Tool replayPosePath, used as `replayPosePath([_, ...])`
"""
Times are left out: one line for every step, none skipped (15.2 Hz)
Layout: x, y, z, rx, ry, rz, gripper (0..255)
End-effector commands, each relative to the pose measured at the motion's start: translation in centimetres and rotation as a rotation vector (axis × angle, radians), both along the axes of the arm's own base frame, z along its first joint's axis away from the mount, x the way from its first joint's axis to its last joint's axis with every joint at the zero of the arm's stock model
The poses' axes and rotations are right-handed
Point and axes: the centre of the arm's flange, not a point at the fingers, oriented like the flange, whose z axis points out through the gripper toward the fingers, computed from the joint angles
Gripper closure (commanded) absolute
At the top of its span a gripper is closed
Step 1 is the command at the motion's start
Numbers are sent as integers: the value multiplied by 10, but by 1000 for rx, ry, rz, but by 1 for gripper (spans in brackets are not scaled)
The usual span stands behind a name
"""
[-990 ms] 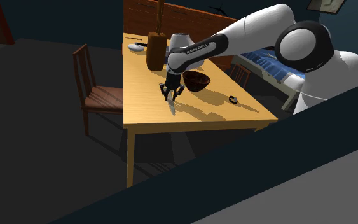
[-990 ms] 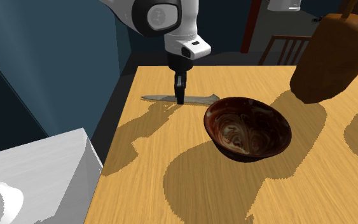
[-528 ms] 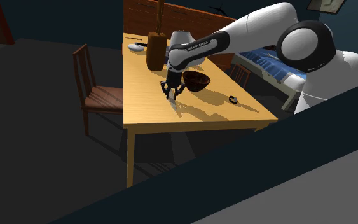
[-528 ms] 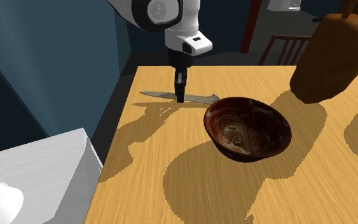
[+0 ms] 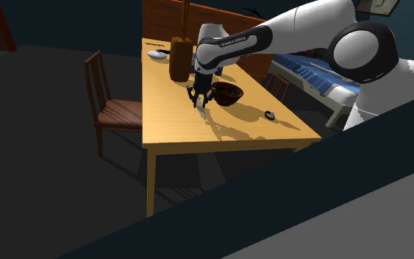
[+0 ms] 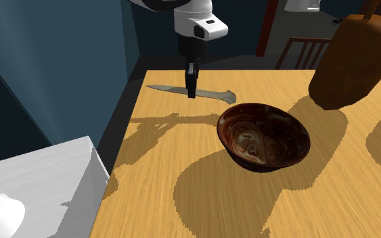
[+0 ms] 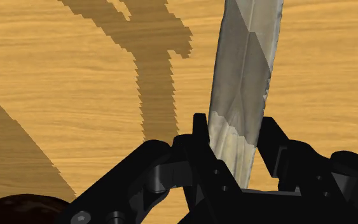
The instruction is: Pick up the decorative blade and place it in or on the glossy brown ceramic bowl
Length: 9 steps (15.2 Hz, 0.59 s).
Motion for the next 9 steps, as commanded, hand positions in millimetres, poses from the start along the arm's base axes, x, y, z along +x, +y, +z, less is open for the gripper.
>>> replayPosePath([0,-1,11,0,0,0,255])
replayPosePath([0,-1,16,0,0,0,255])
replayPosePath([0,-1,21,0,0,0,255])
replayPosePath([0,-1,26,0,0,0,255])
replayPosePath([0,-1,32,0,0,0,255])
replayPosePath([0,-1,37,0,0,0,255])
replayPosePath([0,-1,42,0,0,0,255])
replayPosePath([0,-1,48,0,0,0,255])
replayPosePath([0,-1,53,0,0,0,255])
